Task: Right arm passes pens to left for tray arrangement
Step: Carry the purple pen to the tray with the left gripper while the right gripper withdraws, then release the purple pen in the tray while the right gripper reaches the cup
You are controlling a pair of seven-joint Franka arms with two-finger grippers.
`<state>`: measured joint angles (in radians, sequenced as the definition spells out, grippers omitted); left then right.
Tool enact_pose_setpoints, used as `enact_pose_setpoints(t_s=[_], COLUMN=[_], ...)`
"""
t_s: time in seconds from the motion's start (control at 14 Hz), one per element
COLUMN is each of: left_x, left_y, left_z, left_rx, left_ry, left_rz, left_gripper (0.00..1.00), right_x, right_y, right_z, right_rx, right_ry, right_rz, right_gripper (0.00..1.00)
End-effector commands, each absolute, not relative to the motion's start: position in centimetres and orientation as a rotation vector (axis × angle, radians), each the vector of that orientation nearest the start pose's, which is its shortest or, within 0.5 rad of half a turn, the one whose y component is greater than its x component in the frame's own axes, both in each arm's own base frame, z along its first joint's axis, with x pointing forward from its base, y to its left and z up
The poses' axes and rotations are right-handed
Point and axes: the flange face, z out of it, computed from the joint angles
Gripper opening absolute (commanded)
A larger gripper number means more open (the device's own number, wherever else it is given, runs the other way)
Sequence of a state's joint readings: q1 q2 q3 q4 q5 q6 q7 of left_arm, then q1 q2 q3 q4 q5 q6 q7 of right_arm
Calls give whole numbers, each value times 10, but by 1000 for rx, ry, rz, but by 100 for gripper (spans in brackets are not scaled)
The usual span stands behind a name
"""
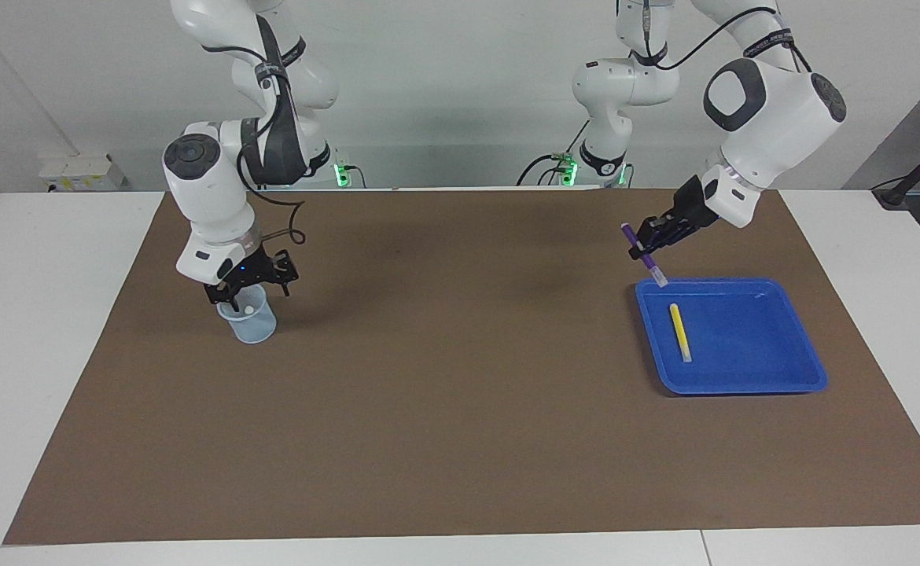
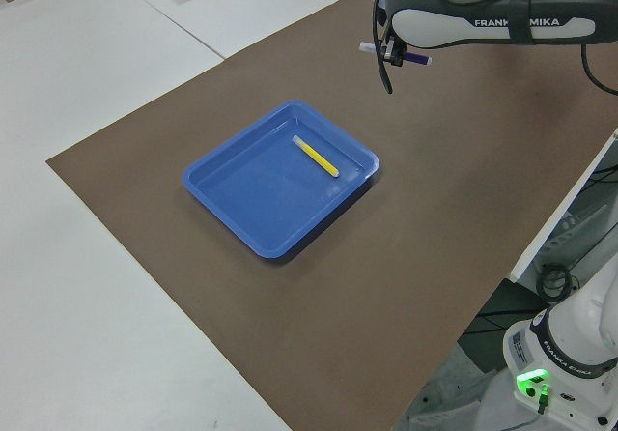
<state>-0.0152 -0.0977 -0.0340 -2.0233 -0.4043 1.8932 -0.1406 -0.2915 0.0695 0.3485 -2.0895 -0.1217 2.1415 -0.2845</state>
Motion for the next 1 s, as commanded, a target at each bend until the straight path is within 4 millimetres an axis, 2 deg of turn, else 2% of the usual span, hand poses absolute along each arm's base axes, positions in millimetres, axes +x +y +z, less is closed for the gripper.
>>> enact_pose_setpoints(t_s=[0.0,0.21,0.36,0.57,0.72,0.93], left_x=[523,527,532,544,547,556], left_y=[-15,14,35,50,63,77], left_z=[491,475,462,439,429,408], left_rx=[-3446,-3372,-3339,-3302,-3268,-3246], left_ry=[-179,-32,33,78,104,136], left_rz=[104,103,111,70,67,49], left_gripper=[0,0,0,0,0,0], right_x=[555,554,552,551,550,550], right_y=[21,12,5,-6,-7,-7], right_z=[382,379,378,378,377,379], right_rx=[-3166,-3169,-3169,-3171,-3162,-3155], right_ry=[-745,-724,-712,-683,-671,-657], right_rz=[33,46,70,104,124,136], right_gripper=[84,80,72,68,61,56])
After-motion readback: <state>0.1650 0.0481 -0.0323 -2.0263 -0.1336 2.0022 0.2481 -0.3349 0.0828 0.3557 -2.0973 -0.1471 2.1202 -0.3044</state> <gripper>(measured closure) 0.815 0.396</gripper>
